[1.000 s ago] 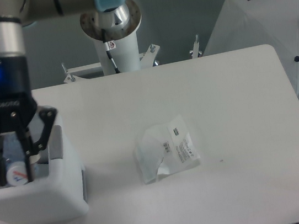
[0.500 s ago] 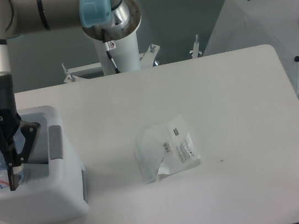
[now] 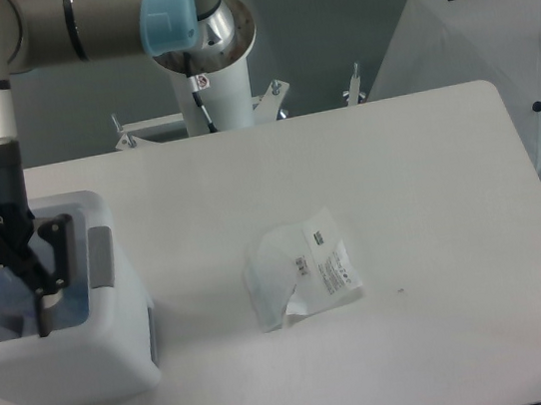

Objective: Place the trash in the trash can
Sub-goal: 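Open the gripper to release the bottle into the bin, then move the gripper back over the white printed packet and lower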

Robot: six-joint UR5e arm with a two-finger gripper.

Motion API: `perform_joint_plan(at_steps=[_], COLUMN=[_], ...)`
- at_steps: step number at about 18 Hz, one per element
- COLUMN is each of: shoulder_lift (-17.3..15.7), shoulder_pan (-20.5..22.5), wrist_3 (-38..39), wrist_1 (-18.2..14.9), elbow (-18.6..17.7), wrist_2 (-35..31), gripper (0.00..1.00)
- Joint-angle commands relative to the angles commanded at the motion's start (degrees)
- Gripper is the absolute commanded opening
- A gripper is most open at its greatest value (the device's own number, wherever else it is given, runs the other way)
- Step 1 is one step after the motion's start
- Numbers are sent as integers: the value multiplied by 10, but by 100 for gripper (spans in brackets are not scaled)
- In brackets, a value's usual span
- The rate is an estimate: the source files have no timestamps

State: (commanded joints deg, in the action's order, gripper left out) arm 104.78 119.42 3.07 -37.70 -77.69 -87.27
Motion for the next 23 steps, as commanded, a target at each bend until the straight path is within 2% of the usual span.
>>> perform_joint_plan(at_steps=[5, 9, 11, 14, 17, 20, 23], shoulder_lift=[-22, -20, -12, 16, 45, 75, 104], shoulder_pan=[90, 152, 172, 190, 193, 187, 175], wrist_3=[-9, -33, -71, -155, -191, -234, -252], wrist_1=[-2, -1, -1, -1, -2, -1, -1], elbow=[-79, -127, -158, -185, -193, -237, -243], wrist_2=[2, 3, 2, 1, -7, -74, -91], gripper=[100, 99, 100, 99, 99, 99, 99])
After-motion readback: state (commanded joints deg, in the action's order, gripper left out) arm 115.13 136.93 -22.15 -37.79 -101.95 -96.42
